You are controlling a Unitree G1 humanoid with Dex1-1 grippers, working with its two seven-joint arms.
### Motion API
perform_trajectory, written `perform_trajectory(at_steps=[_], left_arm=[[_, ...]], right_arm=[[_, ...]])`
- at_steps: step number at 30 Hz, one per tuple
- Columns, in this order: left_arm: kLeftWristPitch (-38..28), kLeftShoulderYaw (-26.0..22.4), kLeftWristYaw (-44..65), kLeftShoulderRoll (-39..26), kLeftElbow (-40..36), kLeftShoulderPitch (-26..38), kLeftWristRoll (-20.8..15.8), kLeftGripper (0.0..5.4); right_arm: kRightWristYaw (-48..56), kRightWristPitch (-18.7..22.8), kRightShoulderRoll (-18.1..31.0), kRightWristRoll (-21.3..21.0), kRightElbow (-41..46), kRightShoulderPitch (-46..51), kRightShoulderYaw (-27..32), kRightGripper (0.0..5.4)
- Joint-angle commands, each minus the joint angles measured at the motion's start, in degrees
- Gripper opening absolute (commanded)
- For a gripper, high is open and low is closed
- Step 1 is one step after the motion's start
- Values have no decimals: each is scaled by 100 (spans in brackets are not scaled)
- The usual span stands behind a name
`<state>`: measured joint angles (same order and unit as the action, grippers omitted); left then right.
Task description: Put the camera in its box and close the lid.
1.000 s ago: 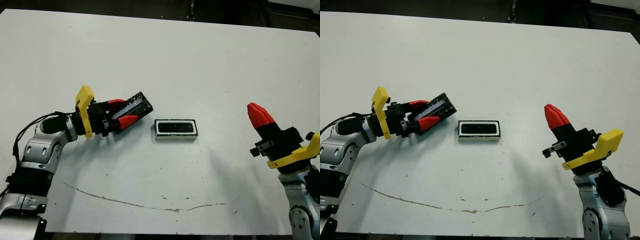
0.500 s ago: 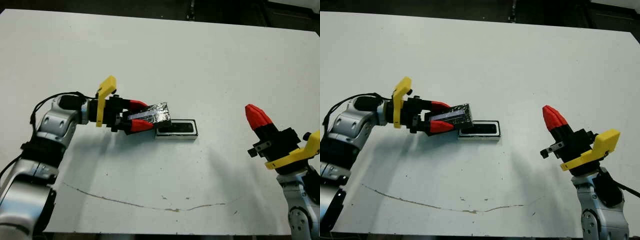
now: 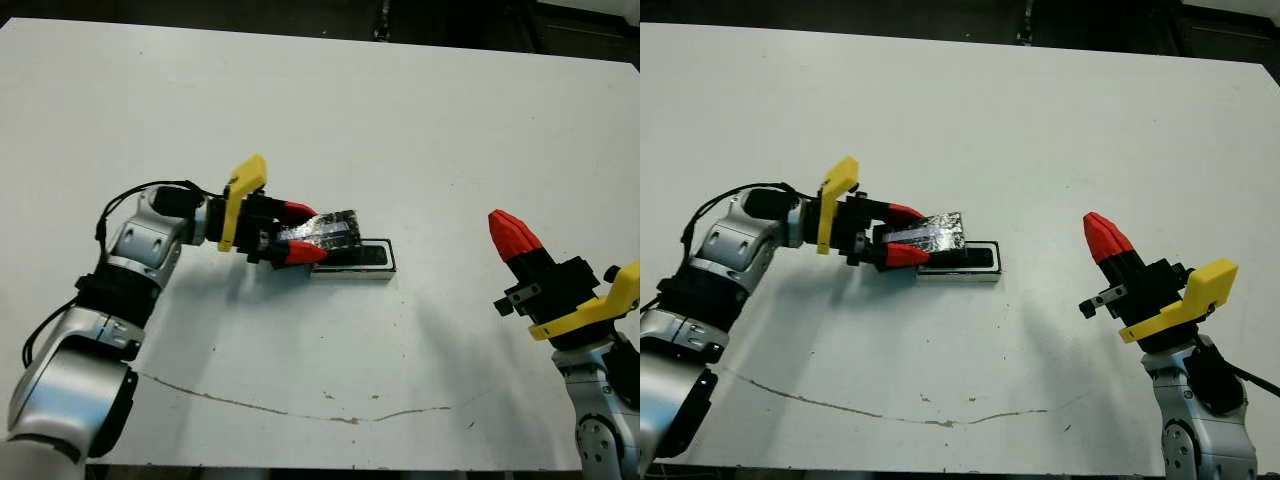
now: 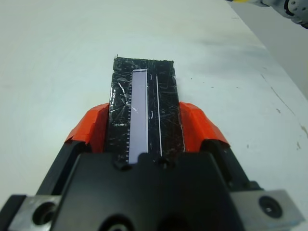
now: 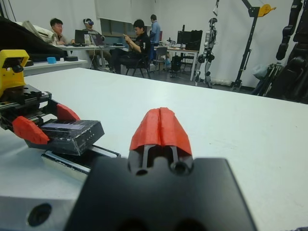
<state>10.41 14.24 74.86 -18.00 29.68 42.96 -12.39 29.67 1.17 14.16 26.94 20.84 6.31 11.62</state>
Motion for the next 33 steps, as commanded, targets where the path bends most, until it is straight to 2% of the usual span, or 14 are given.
perform_trajectory(at_steps=[1, 14, 33], left_arm=[[-65, 156, 27, 55, 77, -115, 164, 314], [50, 286, 62, 86, 167, -196, 226, 314], [-538, 483, -136, 459, 401, -570, 323, 314]], right_arm=[[-14, 121, 126, 21, 34, 74, 13, 0], [108, -6, 104, 37, -86, 33, 30, 0], [25, 16, 103, -41, -18, 56, 46, 0]])
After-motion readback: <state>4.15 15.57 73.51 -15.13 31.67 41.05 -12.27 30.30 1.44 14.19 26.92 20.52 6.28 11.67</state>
